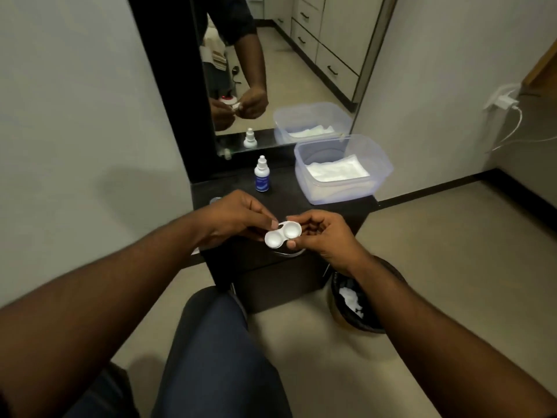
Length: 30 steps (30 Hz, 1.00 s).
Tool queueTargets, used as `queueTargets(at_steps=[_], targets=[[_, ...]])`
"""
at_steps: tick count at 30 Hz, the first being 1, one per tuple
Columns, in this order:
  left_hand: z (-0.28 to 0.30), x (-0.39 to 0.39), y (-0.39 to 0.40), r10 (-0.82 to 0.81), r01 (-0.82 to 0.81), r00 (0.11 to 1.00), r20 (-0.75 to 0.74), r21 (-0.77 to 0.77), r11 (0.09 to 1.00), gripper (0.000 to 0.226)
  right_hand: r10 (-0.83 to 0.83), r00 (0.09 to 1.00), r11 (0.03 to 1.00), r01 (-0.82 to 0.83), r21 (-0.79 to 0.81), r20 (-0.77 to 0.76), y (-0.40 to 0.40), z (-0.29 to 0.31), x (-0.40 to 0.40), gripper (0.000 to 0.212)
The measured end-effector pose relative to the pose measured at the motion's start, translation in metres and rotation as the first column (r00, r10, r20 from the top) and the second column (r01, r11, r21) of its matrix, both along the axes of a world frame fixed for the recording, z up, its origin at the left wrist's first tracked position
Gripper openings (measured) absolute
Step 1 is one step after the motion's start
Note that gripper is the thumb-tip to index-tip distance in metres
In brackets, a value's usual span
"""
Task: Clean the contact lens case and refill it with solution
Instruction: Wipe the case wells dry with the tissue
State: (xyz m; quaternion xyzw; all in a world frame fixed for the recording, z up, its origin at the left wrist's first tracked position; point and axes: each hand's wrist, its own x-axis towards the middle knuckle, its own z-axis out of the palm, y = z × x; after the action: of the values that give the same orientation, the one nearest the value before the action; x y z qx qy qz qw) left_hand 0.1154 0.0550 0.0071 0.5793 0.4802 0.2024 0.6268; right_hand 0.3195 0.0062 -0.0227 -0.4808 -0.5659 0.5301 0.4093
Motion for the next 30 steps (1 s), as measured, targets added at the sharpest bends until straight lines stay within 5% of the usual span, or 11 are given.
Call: queueTargets(at_steps=[4, 7, 10, 13, 20, 25, 30], targets=[[0.012, -0.027, -0.003, -0.027, 0.030, 0.994, -0.106, 0.033, 0.999, 0.015, 0.099, 0.993, 0.995, -0.098, -0.032, 0.059, 0.001, 0.010, -0.029, 0.051], [0.009, -0.031, -0.002, 0.123, -0.119, 0.990, -0.075, 0.056, 0.991, 0.014, 0.158, 0.966, 0.987, -0.147, -0.069, 0.205, 0.009, 0.038, -0.024, 0.062], [-0.002, -0.028, 0.001, 0.319, -0.318, 0.948, -0.003, 0.067, 0.946, 0.005, 0.015, 0.881, 0.995, -0.060, 0.080, 0.473, 0.030, 0.076, -0.004, 0.038], [-0.016, -0.022, 0.004, 0.381, -0.385, 0.922, 0.063, 0.058, 0.921, 0.007, -0.113, 0.824, 0.984, 0.017, 0.175, 0.555, 0.061, 0.100, 0.020, 0.025], [-0.035, -0.020, 0.010, 0.436, -0.438, 0.899, 0.047, 0.159, 0.885, 0.013, -0.021, 0.484, 0.999, -0.011, 0.030, 0.875, 0.132, 0.086, 0.049, 0.025], [-0.038, -0.021, 0.012, 0.437, -0.440, 0.898, 0.057, 0.169, 0.882, 0.015, 0.126, 0.369, 0.991, -0.085, -0.102, 0.921, 0.150, 0.066, 0.042, 0.020], [-0.039, -0.021, 0.012, 0.443, -0.445, 0.895, 0.057, 0.198, 0.873, 0.012, -0.043, 0.386, 0.999, 0.008, 0.043, 0.922, 0.161, 0.054, 0.048, 0.017]])
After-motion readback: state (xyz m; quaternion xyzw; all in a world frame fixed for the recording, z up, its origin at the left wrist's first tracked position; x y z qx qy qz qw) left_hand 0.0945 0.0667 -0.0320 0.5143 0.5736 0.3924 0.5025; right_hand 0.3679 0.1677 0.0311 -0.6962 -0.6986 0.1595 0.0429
